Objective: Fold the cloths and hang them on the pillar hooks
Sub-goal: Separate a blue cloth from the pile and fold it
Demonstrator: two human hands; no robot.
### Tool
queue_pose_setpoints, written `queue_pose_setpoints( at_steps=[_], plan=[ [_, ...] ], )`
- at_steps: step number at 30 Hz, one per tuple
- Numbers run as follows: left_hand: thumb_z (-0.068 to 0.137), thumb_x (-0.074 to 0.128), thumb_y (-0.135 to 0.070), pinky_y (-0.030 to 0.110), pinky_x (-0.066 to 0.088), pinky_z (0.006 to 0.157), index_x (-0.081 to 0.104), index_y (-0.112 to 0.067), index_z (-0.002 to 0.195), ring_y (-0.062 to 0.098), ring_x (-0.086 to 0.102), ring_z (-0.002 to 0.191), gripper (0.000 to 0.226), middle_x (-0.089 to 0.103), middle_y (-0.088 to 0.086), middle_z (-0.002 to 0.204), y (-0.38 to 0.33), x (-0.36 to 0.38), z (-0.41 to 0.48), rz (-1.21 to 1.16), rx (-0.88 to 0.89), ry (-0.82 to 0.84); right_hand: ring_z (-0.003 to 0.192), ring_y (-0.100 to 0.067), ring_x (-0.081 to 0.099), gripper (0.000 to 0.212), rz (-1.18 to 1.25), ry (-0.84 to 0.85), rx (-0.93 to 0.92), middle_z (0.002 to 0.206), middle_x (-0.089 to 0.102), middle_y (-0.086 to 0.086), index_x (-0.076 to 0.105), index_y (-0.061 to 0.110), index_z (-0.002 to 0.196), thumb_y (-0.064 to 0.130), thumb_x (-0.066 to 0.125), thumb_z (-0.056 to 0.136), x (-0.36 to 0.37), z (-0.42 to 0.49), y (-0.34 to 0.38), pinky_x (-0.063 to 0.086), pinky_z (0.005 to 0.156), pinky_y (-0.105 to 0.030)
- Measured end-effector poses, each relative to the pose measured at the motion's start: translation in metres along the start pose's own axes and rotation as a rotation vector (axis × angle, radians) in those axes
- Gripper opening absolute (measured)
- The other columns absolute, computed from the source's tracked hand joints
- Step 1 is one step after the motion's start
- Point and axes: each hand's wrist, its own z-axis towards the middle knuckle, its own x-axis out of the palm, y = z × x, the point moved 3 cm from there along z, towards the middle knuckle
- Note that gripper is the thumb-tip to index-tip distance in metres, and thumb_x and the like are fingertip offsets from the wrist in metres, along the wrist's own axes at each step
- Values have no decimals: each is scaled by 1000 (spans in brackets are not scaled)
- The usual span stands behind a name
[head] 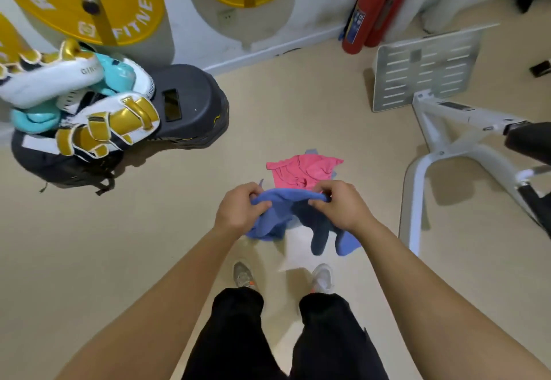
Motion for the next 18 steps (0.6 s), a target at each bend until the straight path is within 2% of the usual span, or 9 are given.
queue_pose_setpoints(
  at_steps=[2,4,6,8,10,12,14,16,18],
  plan=[
    [80,72,-22,35,49,67,65,-24,77,14,54,62,8,61,-4,66,-34,-20,-35,-42,28,-14,64,-15,51,16,10,-9,-36,68,60,4,58,26,71,24,68,84,-22,-34,34,47,65,-39],
    [83,72,-22,31,50,69,68,-25,83,13,57,65,4,63,-7,68,-61,-32,-65,-111,45,2,59,-8,50,20,21,-26,-80,66,60,7,57,32,71,24,71,82,-38,-61,61,45,62,-35],
    [87,69,-21,27,49,71,70,-24,88,12,60,71,3,67,-7,76,-80,-40,-88,-163,92,-5,55,-6,54,22,100,-69,-120,64,61,11,62,39,80,22,74,81,-50,-85,80,44,59,-29],
    [92,65,-21,30,50,79,72,-22,94,16,62,82,7,70,-2,89,-94,-44,-107,-168,174,-36,55,-6,60,25,222,-124,-154,67,63,18,67,38,97,18,74,82,-57,-105,92,48,57,-25],
    [93,63,-20,35,50,85,73,-19,98,18,62,90,11,68,0,96,-104,-45,-120,-140,242,-81,63,-5,63,30,286,-178,-184,71,62,21,67,31,112,18,72,86,-60,-119,98,53,65,-27],
    [92,64,-20,38,51,86,74,-19,98,17,62,89,11,65,0,94,-114,-49,-127,-134,314,-105,75,-1,63,32,274,-217,-213,86,65,23,65,30,120,20,68,90,-64,-126,100,52,75,-25],
    [89,65,-25,34,51,82,75,-26,97,13,61,87,13,63,-4,90,-127,-56,-129,-99,396,-109,83,-1,63,24,241,-244,-254,97,69,20,69,31,114,21,67,91,-73,-128,104,50,79,-24],
    [88,65,-27,28,49,77,75,-32,95,7,60,86,14,61,-11,88,-137,-65,-129,-59,447,-119,79,-1,62,12,191,-283,-275,85,70,19,72,29,92,19,66,90,-84,-129,107,47,73,-26],
    [87,64,-31,28,49,77,74,-34,94,7,60,87,12,61,-12,88,-142,-73,-130,-36,457,-168,75,-1,59,13,102,-333,-265,75,66,19,69,27,80,20,64,90,-98,-130,108,44,68,-27]
  ],
)
